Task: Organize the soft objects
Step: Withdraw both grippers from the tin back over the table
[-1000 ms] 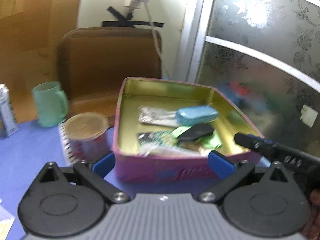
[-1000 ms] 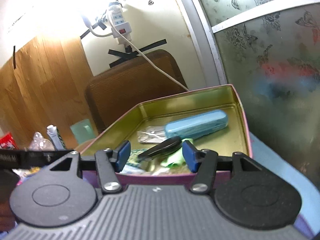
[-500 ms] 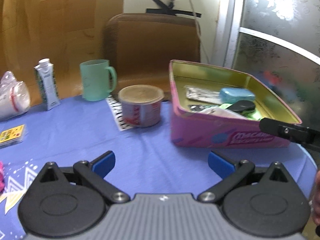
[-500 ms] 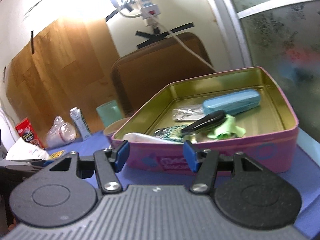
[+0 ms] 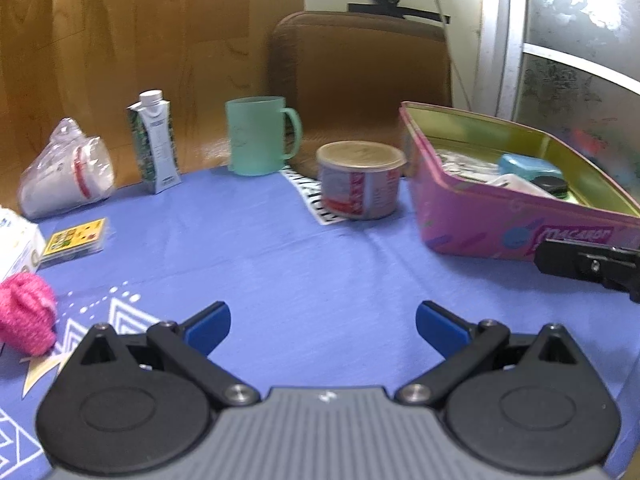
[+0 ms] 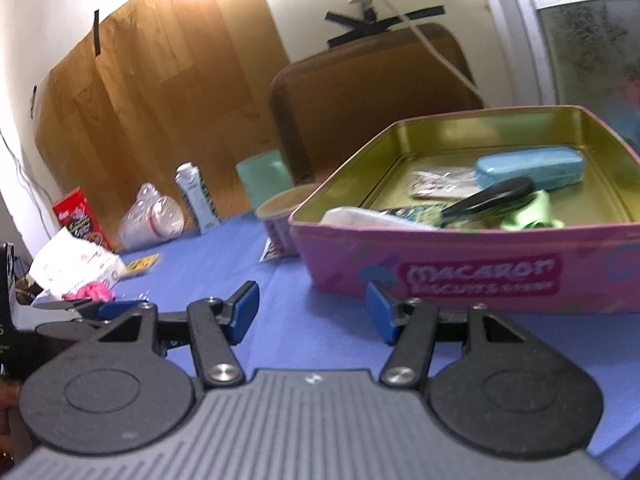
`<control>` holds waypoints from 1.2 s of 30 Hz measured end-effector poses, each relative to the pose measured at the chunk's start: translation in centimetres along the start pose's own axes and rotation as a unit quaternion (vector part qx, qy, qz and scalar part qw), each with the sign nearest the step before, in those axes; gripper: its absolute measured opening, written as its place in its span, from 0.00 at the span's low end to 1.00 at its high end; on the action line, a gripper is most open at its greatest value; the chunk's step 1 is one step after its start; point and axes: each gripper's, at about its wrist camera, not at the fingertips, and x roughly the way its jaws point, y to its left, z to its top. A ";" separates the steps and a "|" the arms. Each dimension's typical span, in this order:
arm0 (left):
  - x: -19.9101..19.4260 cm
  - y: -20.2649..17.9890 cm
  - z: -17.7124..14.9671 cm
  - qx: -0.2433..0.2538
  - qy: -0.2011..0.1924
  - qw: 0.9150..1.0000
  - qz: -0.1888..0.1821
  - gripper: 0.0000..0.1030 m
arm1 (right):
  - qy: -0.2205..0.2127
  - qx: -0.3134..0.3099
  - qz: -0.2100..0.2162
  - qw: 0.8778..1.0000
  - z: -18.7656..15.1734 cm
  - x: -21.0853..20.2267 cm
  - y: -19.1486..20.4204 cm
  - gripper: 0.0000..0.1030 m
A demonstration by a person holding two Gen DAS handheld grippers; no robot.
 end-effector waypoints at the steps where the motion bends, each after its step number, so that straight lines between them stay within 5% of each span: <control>1: 0.0 0.3 -0.1 -0.002 0.001 1.000 0.003 0.99 | 0.004 -0.003 0.002 1.000 -0.1 0.2 0.3 0.60; 26: -4.2 8.3 -4.3 -0.006 -0.012 0.997 0.075 1.00 | 0.079 -0.070 0.057 0.993 -2.0 5.2 6.9 0.61; 36: -5.2 11.5 -5.0 -0.010 -0.015 0.998 0.067 1.00 | 0.101 -0.088 0.060 0.989 -2.7 6.7 8.4 0.61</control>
